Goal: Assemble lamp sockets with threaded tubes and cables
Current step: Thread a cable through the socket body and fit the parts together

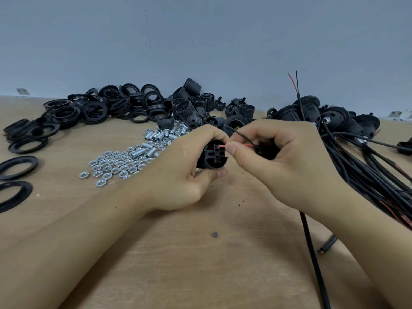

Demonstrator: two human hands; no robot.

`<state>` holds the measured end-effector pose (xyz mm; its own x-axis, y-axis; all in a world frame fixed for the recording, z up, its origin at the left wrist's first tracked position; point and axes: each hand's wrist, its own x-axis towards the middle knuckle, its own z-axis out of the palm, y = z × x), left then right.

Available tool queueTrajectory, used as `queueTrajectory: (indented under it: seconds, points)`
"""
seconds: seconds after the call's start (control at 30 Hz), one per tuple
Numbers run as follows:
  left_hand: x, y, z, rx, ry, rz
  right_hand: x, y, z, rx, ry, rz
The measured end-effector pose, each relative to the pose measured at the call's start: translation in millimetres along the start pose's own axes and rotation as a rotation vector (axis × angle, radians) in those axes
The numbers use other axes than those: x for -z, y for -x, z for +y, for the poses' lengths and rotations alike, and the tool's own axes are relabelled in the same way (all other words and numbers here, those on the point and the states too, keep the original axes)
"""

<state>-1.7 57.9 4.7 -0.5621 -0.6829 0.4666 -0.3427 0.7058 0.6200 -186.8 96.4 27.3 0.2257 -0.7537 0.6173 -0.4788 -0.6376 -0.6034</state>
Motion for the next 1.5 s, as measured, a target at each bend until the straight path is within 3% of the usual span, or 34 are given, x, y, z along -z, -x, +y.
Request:
queueTrajectory:
  seconds: [0.53,1.2,1.33,1.5]
  points:
    - [-1,0,2,0.038,-0.090,-0.070,1,-1,2,-0.047,0.005,-0.061]
    - [-1,2,9,0.002,-0.150,-0.101,-2,2,-1,0.083,0.226,-0.083]
    - [-3,0,13,0.023,-0.097,-0.043,-1,3,-3,0.046,0.151,-0.090]
    - [0,0,12,0.092,-0.022,0.170,1,1,-7,-0.050,-0.088,-0.091]
